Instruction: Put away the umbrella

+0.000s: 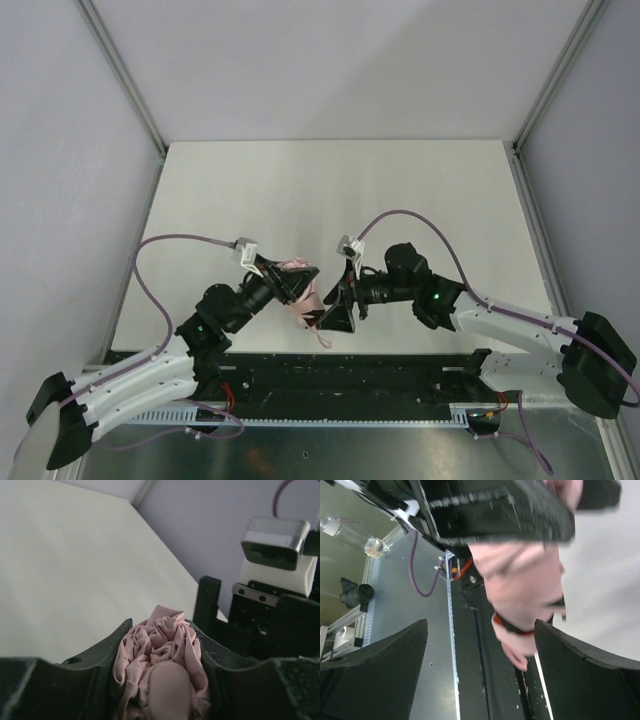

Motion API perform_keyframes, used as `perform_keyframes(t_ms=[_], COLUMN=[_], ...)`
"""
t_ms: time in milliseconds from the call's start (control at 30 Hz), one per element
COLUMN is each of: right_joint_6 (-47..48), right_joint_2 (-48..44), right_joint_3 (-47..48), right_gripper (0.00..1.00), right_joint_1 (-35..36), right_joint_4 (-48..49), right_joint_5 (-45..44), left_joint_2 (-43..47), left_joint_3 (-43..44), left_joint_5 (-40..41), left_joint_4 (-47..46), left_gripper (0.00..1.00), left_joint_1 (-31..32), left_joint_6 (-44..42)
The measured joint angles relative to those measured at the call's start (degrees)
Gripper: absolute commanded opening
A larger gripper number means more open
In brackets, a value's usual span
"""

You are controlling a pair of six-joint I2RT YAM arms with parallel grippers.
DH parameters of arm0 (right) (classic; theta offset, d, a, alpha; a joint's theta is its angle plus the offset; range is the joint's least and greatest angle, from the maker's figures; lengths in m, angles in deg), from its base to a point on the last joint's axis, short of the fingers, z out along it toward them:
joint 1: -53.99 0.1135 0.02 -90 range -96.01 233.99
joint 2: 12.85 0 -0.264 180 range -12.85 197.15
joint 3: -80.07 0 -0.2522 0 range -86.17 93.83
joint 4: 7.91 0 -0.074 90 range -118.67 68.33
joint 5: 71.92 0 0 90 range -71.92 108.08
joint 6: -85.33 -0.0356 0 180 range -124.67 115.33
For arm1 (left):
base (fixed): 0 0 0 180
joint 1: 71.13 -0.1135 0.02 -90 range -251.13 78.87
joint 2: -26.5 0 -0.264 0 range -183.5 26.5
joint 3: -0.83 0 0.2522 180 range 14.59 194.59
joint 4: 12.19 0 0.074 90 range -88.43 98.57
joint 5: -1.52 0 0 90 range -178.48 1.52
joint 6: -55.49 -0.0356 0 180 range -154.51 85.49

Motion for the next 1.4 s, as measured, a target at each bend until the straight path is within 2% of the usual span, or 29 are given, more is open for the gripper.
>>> perform_keyframes(t_ms=[100, 267, 433, 667, 800, 933, 1000, 1133, 1167, 1200, 1267, 1400], right_joint_6=[-2.0, -3.7, -3.9, -3.6, -4.0, -6.5, -7.6, -9.8, -10.1, -10.4, -11.0, -11.1], right_joint_2=[0.8, 2.8, 3.8, 5.1, 5.6, 9.2, 10.9, 12.3, 12.3, 12.3, 12.3, 12.3], right_joint_3=[0.0, -0.1, -0.1, 1.2, 2.3, 2.7, 2.7, 2.7, 2.7, 2.7, 2.7, 2.7], right_gripper=[0.89, 0.83, 0.82, 0.79, 0.7, 0.57, 0.49, 0.36, 0.34, 0.33, 0.29, 0.22], right_joint_1=[2.3, 3.8, 4.5, 5.2, 5.0, 4.9, 4.7, 3.3, 3.1, 2.9, 2.6, 1.9], right_joint_4=[5.1, 7.9, 8.4, 6.6, 7.3, 11.8, 13.6, 15.7, 16.2, 16.5, 16.6, 16.2], right_joint_5=[-1.3, -6.4, -11.5, -18.1, -17.5, -14.1, -13.2, -12.3, -12.2, -12.0, -12.0, -12.0], left_joint_2=[0.2, -0.3, -0.5, -0.8, -1.7, -4.3, -5.9, -8.1, -8.5, -8.7, -8.8, -8.1], left_joint_3=[0.0, 0.0, 0.0, 0.0, 0.0, 1.0, 1.6, 2.8, 3.2, 3.6, 4.7, 6.3], left_joint_5=[-4.0, -6.3, -9.0, -12.8, -13.4, -14.6, -15.4, -17.5, -18.0, -18.8, -19.9, -22.6], left_joint_4=[0.1, 0.8, 1.5, 0.8, 0.1, -0.2, 0.1, 0.7, 0.8, 0.7, -0.1, -2.5], left_gripper=[0.0, 0.0, 0.0, 0.0, 0.01, 0.04, 0.15, 0.59, 0.77, 0.88, 0.97, 0.99], left_joint_1=[-0.4, -3.0, -5.6, -6.3, -6.6, -7.2, -8.5, -11.3, -11.9, -12.6, -14.0, -18.5], left_joint_6=[2.8, 5.2, 7.9, 11.2, 12.4, 14.4, 15.6, 18.2, 18.6, 19.3, 20.9, 23.1])
